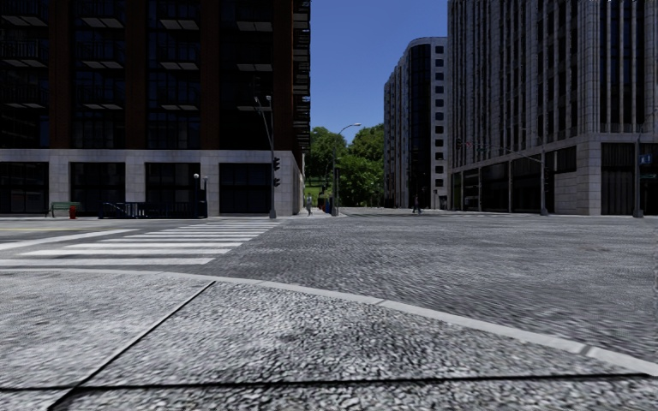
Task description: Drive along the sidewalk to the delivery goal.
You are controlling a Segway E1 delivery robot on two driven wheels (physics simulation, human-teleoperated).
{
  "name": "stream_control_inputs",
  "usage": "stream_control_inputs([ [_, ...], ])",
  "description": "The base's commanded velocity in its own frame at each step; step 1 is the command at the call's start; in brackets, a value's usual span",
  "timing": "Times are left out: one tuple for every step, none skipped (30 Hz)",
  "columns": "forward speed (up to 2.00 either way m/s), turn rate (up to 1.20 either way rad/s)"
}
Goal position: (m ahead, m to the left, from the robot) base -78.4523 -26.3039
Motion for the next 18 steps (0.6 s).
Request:
stream_control_inputs([
  [0.00, -0.25],
  [0.00, -0.25],
  [0.00, -0.25],
  [0.00, -0.25],
  [0.00, -0.25],
  [0.00, -0.25],
  [0.00, -0.25],
  [0.00, -0.25],
  [0.00, -0.26],
  [0.00, -0.27],
  [0.00, -0.27],
  [0.00, -0.27],
  [0.00, -0.28],
  [0.00, -0.28],
  [0.00, -0.28],
  [0.00, -0.28],
  [0.00, -0.28],
  [0.00, -0.28],
])
